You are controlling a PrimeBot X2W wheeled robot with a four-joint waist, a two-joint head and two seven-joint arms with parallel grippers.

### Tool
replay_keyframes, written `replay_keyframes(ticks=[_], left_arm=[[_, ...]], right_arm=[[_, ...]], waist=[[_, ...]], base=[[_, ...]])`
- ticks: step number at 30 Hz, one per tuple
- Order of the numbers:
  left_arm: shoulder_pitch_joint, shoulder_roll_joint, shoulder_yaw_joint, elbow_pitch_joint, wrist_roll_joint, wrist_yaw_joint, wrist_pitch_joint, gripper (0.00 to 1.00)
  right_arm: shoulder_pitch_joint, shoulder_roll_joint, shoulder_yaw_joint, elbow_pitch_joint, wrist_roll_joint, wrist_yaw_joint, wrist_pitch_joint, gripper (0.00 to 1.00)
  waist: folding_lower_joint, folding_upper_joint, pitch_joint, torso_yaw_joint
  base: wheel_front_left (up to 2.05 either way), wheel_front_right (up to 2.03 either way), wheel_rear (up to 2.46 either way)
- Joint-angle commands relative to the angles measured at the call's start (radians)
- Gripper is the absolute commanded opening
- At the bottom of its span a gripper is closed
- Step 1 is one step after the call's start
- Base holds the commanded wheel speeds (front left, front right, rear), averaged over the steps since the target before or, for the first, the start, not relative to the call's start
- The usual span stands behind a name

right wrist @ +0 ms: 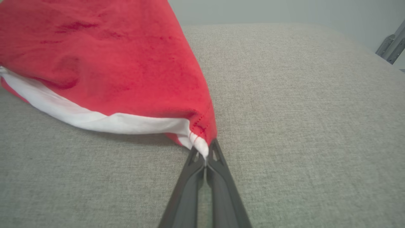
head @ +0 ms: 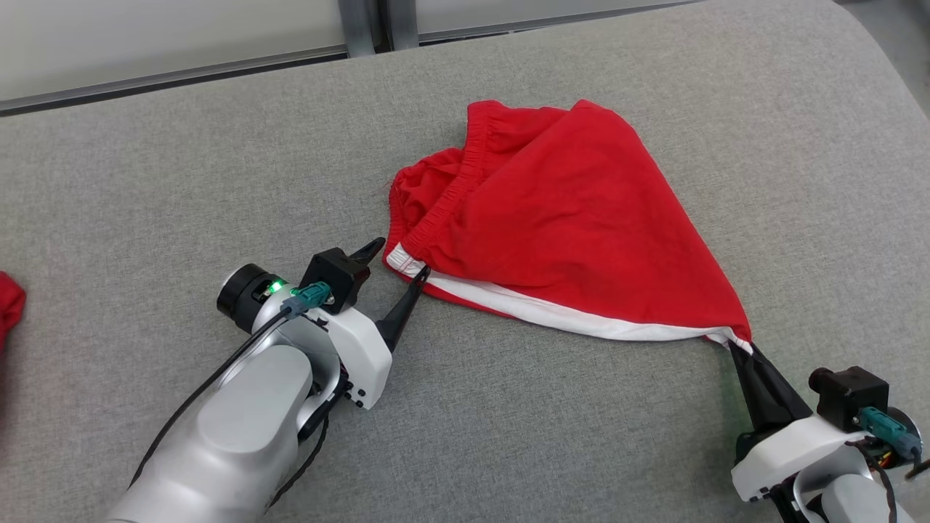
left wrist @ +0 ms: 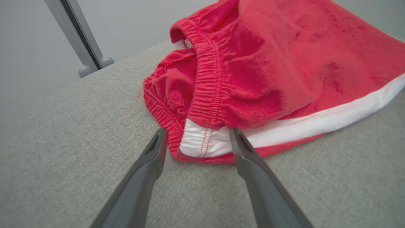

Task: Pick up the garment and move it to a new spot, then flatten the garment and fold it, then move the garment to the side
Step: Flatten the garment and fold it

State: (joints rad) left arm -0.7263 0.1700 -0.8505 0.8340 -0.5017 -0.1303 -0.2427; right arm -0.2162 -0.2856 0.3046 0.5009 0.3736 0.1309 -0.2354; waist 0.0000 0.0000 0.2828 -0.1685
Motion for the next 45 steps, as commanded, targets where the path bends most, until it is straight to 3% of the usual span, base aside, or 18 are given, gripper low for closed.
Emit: replay_keyframes(ticks=[1,6,7,8,9,10,20,26,37,41,45], left_arm=[[-0.026,0.009,-0.018,0.010,-0.020,0.000,-0.005,1.00],[-0.048,0.012,-0.069,0.031,-0.067,0.000,-0.014,1.00],[-0.049,0.012,-0.078,0.033,-0.084,0.000,-0.015,0.85],[-0.051,0.011,-0.089,0.033,-0.100,0.000,-0.015,0.49],[-0.052,0.010,-0.099,0.032,-0.119,0.000,-0.014,0.31],[-0.055,0.010,-0.107,0.028,-0.141,0.000,-0.013,0.00],[-0.061,0.046,-0.176,-0.020,-0.249,0.000,-0.022,0.00],[-0.052,0.087,-0.212,-0.075,-0.287,0.000,-0.024,0.00],[-0.127,0.187,-0.138,-0.306,-0.446,0.000,0.011,0.00],[-0.177,0.219,-0.077,-0.400,-0.499,0.035,0.054,0.00],[-0.214,0.251,-0.022,-0.500,-0.543,0.102,0.108,0.00]], right_arm=[[-0.014,0.000,0.002,0.005,0.002,0.000,-0.009,0.00],[-0.023,0.005,0.003,0.019,0.005,0.000,-0.017,0.00],[-0.025,0.005,0.003,0.021,0.006,0.000,-0.020,0.00],[-0.026,0.005,0.003,0.023,0.007,0.000,-0.021,0.00],[-0.028,0.006,0.003,0.025,0.008,0.000,-0.021,0.00],[-0.030,0.007,0.003,0.025,0.010,0.000,-0.022,0.00],[-0.034,-0.003,-0.009,0.010,0.027,0.000,-0.029,0.00],[-0.059,-0.040,-0.014,-0.051,0.026,0.000,-0.031,0.00],[-0.251,-0.144,-0.001,-0.199,0.011,0.000,0.016,0.00],[-0.353,-0.185,0.009,-0.233,-0.014,0.000,0.056,0.00],[-0.436,-0.215,0.011,-0.280,-0.036,0.000,0.100,0.00]], waist=[[0.0000,0.0000,0.007,-0.005],[0.0000,0.0000,0.015,-0.008],[0.0000,0.0000,0.016,-0.008],[0.0000,0.0000,0.017,-0.007],[0.0000,0.0000,0.018,-0.007],[0.0000,0.0000,0.020,-0.005],[0.0000,0.0000,-0.018,0.028],[0.0000,0.0000,-0.085,0.072],[0.0000,0.0000,-0.236,0.146],[0.0000,0.0000,-0.286,0.169],[0.0000,0.0000,-0.317,0.186]], base=[[0.00,0.00,0.00],[0.00,0.00,0.00],[0.00,0.00,0.00],[0.00,0.00,0.00],[0.00,0.00,0.00],[0.00,0.00,0.00],[0.00,0.00,0.00],[0.00,0.00,0.00],[0.00,0.00,0.00],[0.00,0.00,0.00],[0.00,0.00,0.00]])
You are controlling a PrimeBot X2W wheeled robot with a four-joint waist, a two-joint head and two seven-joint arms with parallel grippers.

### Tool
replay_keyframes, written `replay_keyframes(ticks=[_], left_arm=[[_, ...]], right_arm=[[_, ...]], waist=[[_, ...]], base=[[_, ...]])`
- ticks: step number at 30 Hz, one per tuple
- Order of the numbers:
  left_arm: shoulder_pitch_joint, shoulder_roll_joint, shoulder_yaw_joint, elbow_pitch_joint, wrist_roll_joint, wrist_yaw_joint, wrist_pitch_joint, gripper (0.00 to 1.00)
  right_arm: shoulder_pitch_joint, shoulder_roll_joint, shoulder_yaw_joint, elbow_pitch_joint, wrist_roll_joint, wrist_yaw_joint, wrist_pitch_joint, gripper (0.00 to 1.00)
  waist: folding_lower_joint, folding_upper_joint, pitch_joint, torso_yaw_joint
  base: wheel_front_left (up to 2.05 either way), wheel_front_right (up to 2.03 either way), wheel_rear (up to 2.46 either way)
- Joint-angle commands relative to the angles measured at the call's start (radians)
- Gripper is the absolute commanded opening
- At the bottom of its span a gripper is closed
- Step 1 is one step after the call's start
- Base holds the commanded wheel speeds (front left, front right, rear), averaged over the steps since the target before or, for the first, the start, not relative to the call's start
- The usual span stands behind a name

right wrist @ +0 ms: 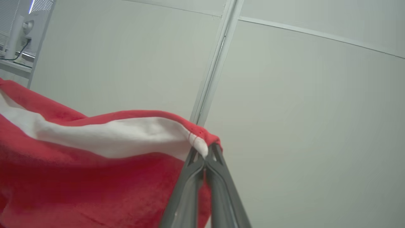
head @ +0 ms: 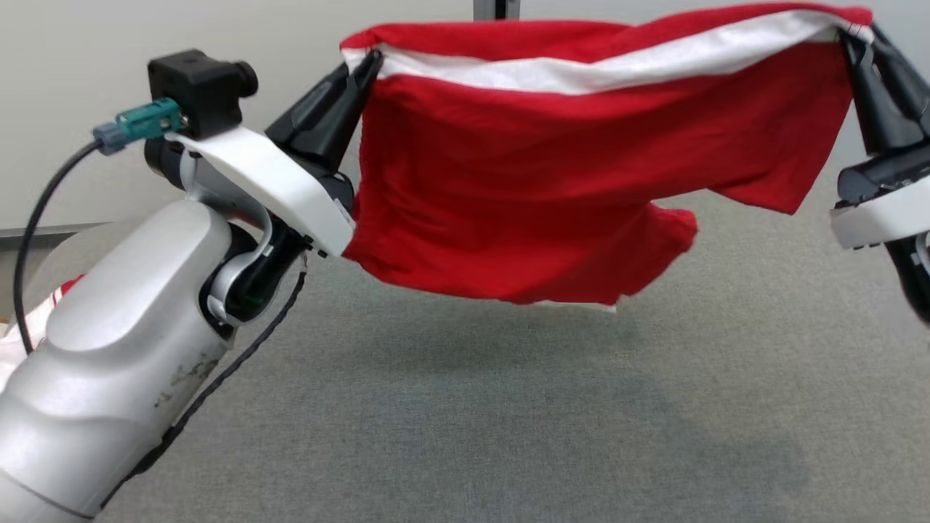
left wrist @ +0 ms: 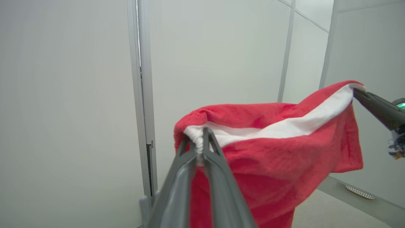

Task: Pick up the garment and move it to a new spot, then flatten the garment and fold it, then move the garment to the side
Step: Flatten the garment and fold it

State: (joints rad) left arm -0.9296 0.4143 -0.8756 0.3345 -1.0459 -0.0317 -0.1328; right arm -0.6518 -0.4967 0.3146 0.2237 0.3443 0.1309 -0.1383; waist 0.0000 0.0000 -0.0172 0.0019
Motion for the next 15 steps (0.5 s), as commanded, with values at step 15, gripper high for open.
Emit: replay_keyframes(ticks=[15], left_arm=[[0.060,0.126,0.082,-0.357,-0.050,0.228,0.081,0.00]], right_arm=[[0.050,-0.008,-0.149,-0.226,-0.034,0.000,0.215,0.00]], waist=[[0.0000,0.0000,-0.016,0.059]], base=[[0.00,0.00,0.00]])
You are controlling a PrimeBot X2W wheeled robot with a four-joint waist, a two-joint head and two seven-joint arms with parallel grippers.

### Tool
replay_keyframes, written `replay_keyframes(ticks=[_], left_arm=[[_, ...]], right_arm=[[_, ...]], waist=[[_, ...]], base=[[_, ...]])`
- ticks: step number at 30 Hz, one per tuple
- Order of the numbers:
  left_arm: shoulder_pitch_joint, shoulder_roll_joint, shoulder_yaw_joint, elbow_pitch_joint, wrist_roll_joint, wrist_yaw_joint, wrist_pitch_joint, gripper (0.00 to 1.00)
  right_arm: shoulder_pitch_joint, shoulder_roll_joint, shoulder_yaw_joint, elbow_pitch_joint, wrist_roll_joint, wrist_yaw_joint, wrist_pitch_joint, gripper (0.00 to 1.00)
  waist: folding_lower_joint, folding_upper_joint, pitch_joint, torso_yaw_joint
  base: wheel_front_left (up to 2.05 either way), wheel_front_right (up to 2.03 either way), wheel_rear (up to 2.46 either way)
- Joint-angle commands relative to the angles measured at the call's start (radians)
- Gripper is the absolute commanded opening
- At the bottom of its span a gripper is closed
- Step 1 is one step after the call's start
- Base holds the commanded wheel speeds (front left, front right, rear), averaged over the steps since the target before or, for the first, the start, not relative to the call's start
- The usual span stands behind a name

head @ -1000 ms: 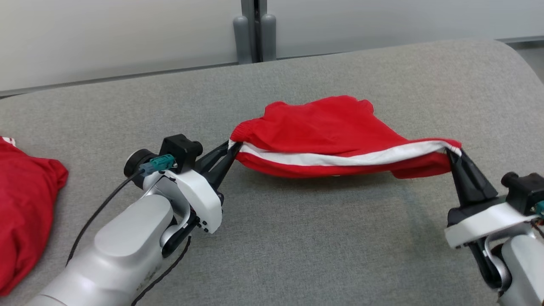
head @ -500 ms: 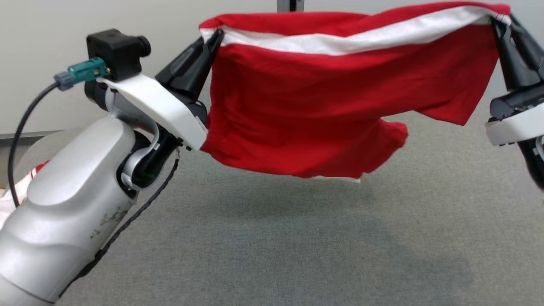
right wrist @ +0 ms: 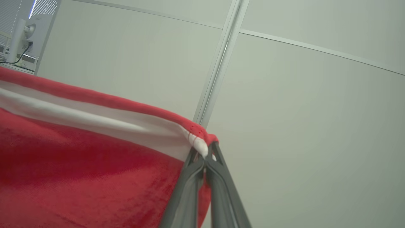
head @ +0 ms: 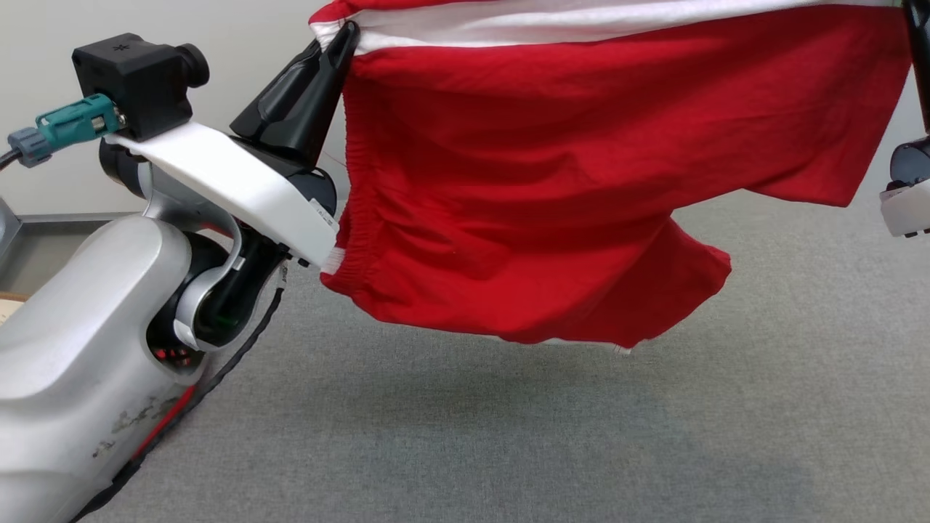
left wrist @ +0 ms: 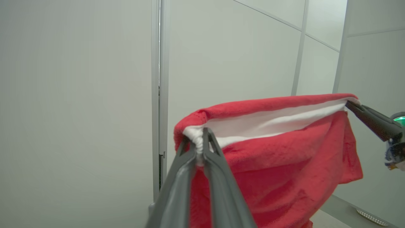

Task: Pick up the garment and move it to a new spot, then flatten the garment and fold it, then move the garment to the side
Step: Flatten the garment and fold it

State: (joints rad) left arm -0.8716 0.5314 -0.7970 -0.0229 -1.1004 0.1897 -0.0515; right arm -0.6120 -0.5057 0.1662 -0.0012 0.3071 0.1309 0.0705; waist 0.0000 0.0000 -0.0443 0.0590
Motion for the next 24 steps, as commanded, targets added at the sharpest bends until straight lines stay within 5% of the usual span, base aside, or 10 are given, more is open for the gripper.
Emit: replay_keyframes(ticks=[1,8,11,15,24], left_arm=[[-0.004,0.012,0.004,-0.002,0.004,0.012,0.010,0.00],[-0.163,-0.003,0.014,0.086,0.027,-0.004,0.076,0.00],[-0.333,-0.036,0.028,0.232,0.089,-0.044,0.055,0.00],[-0.489,-0.080,0.059,0.407,0.151,-0.085,-0.046,0.00],[-0.522,-0.201,0.013,0.695,0.266,-0.198,-0.207,0.00]], right_arm=[[0.002,0.002,0.005,-0.001,0.012,0.000,0.022,0.00],[-0.246,-0.013,0.120,0.074,0.076,0.000,0.105,0.00],[-0.497,-0.012,0.210,0.210,0.050,0.000,0.054,0.00],[-0.703,0.052,0.205,0.385,0.006,0.000,-0.081,0.00],[-0.722,0.208,0.239,0.717,-0.079,0.000,-0.303,0.00]], waist=[[0.0000,0.0000,0.022,0.001],[0.0000,0.0000,0.244,-0.021],[0.0000,0.0000,0.412,-0.040],[0.0000,0.0000,0.512,-0.051],[0.0000,0.0000,0.579,-0.045]], base=[[0.00,0.00,0.00],[0.00,0.00,0.00],[0.00,0.00,0.00],[0.00,0.00,0.00],[0.00,0.00,0.00]])
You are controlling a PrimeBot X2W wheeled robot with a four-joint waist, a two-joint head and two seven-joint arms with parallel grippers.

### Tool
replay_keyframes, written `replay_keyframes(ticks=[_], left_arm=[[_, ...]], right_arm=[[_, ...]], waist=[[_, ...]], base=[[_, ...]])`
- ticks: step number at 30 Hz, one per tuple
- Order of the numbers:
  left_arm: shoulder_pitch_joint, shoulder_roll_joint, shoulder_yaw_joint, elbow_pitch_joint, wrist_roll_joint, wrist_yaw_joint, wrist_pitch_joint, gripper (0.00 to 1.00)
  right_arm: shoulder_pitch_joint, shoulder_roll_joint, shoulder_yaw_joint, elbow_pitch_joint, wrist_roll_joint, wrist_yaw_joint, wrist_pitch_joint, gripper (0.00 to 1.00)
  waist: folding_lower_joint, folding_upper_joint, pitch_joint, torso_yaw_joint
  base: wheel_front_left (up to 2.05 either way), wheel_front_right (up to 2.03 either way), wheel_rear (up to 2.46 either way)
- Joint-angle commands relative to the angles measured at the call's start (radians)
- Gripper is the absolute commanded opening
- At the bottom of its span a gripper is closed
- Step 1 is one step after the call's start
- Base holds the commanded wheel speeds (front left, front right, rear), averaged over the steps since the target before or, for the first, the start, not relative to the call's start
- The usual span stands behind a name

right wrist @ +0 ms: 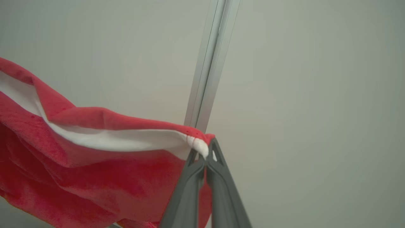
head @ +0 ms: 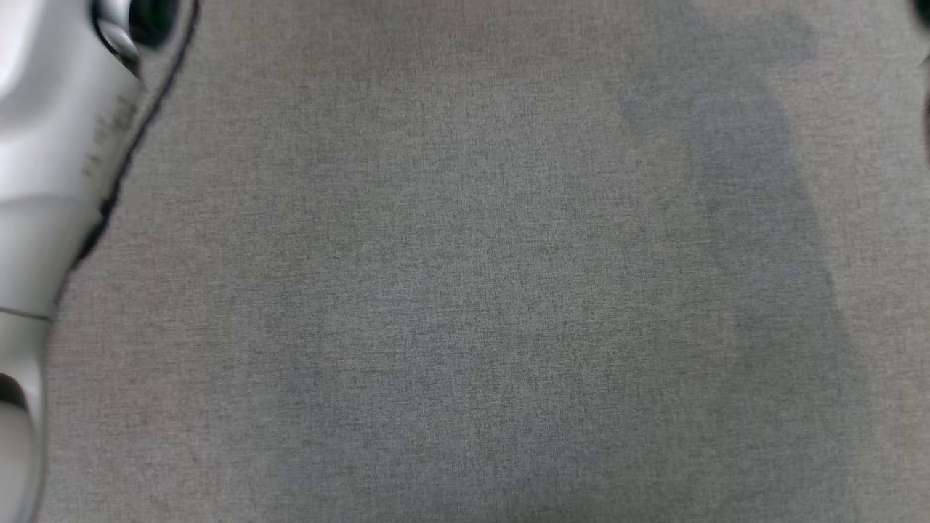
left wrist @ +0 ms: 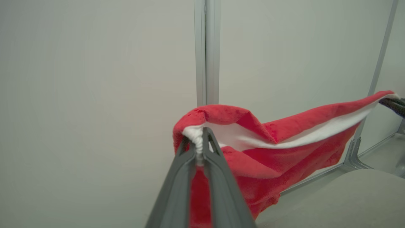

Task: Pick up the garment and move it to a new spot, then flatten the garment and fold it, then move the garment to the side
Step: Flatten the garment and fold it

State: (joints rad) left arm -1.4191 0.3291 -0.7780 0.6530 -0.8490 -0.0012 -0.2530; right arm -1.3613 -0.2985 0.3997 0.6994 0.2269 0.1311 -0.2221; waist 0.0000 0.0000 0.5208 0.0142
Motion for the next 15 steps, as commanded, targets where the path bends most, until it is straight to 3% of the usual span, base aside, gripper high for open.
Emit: replay_keyframes(ticks=[1,7,15], left_arm=[[0.047,-0.009,-0.022,0.045,0.032,-0.020,-0.008,0.00],[0.212,-0.057,-0.062,0.125,0.135,-0.071,-0.013,0.00],[0.462,-0.080,-0.094,0.131,0.293,-0.097,-0.013,0.00]], right_arm=[[0.049,0.009,0.019,0.042,0.001,-0.001,-0.018,0.00],[0.213,0.033,0.099,0.173,0.053,-0.001,-0.038,0.00],[0.393,-0.015,0.270,0.262,0.158,-0.001,-0.035,0.00]], waist=[[0.0000,0.0000,0.011,0.001],[0.0000,0.0000,-0.037,0.008],[0.0000,0.0000,-0.151,0.022]], base=[[0.00,0.00,0.00],[0.00,0.00,0.00],[0.00,0.00,0.00]])
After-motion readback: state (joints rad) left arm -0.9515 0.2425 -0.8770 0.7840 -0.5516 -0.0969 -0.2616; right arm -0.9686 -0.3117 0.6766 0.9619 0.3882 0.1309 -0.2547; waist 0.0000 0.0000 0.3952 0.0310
